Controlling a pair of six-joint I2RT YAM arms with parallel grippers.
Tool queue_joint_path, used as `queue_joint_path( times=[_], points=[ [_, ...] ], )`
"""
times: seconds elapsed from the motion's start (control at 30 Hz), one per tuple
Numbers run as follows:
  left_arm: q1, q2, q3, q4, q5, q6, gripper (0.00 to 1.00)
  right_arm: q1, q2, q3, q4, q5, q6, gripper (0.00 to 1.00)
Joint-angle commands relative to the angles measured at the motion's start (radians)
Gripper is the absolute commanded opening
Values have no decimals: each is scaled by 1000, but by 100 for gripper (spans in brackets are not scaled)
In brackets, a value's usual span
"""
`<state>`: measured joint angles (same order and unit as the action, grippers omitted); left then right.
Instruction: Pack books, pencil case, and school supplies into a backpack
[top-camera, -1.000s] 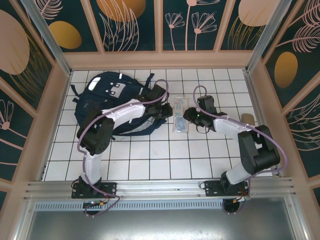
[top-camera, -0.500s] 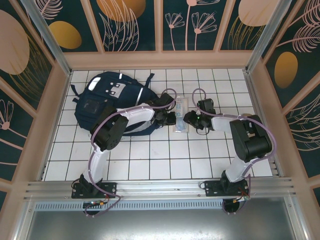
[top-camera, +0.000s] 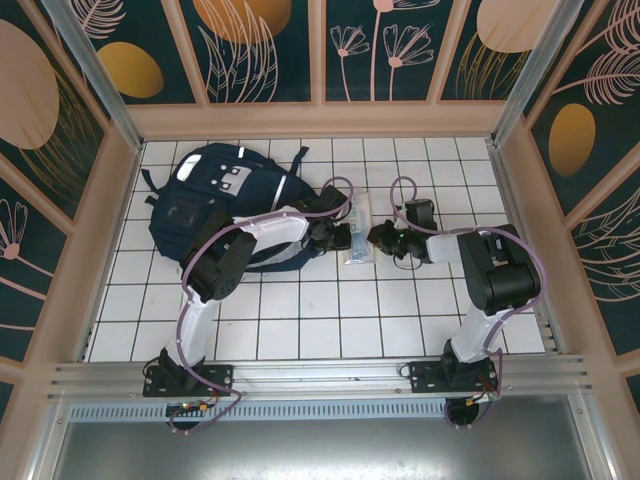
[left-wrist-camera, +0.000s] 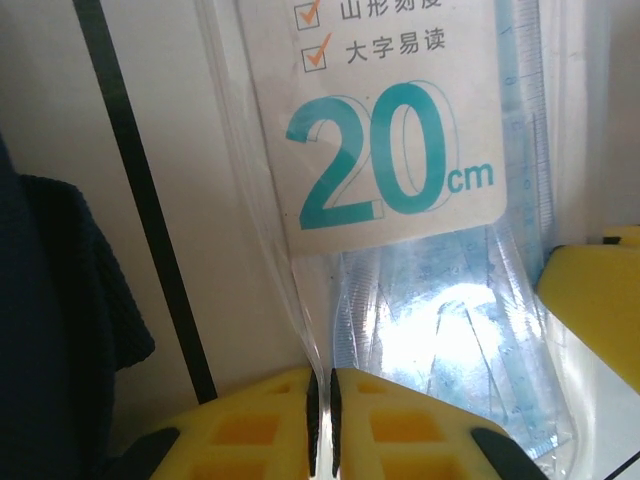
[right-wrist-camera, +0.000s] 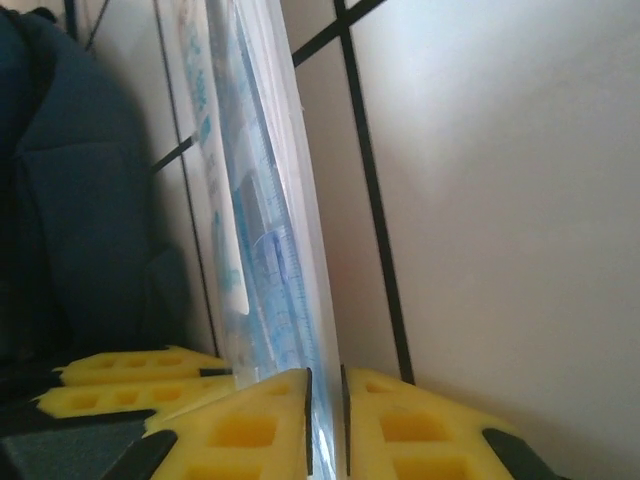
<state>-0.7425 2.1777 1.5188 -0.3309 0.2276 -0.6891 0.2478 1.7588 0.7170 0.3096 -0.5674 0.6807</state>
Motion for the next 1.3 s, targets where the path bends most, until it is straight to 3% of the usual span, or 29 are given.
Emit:
queue_joint_path(
  times=[0.0, 0.07, 0.4, 0.67, 0.83, 0.97, 1.27],
  points=[
    [-1, 25, 0, -57, -27, 24, 16, 2, 5, -16, 62, -133, 0, 13],
    [0, 21, 10, -76, -34, 33, 16, -2, 3, -13, 51, -136, -7, 0],
    [1, -142, 142, -229, -120, 121, 24, -21, -148, -53, -20, -80, -12, 0],
    [34, -271, 204, -376, -336, 219, 33, -32, -283, -88, -82, -45, -13, 0],
    [74, -237, 191, -460, -560, 269, 35, -33, -330, -96, -86, -50, 6, 0],
    [78, -188, 164, -482, -655, 303, 36, -30, -352, -100, -88, -54, 16, 0],
    [79, -108, 120, -459, -661, 326, 46, -16, -368, -112, -77, -55, 38, 0]
  ],
)
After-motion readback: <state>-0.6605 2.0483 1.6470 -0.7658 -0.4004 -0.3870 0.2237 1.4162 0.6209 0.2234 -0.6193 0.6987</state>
